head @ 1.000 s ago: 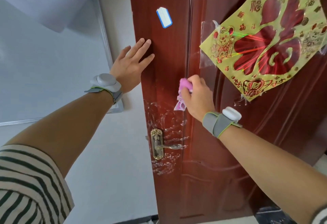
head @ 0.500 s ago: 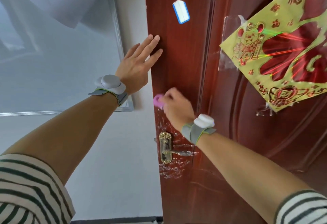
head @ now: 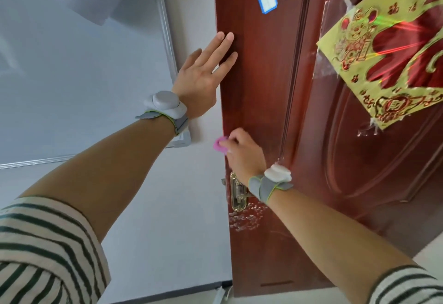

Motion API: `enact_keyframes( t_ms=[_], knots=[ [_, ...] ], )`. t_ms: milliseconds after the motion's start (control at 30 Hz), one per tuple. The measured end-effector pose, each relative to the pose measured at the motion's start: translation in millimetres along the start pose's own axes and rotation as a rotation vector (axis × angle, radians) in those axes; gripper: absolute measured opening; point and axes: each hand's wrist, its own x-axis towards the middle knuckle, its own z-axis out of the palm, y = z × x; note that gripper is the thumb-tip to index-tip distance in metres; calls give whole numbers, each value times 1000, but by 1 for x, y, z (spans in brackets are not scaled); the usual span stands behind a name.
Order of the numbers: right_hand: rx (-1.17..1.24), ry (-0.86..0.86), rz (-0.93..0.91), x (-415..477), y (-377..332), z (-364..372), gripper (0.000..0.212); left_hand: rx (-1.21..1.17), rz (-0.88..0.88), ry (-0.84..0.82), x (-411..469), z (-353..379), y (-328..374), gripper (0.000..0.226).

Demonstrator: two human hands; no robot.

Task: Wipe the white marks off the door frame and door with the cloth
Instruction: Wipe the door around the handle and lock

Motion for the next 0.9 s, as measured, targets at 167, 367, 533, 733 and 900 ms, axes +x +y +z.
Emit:
enact_keyframes(
  t_ms=[167,367,533,733,900],
  knots=[
    [84,-53,-13,-35,-6,-2,24,2,-39,-16,0,0,3,64],
    [-87,345,109,-1,22,-58,20,-42,-129,-32,1,8,20,50],
    [-50,387,268,7,40,-57,23,-8,-168,-30,2,14,28,52],
    [-47,3,59,-15,-8,-3,19,8,-177,-25,0,18,27,52],
    [-59,59,-26,-14,-10,-15,18,1,-180,3,2,22,27,51]
  ],
)
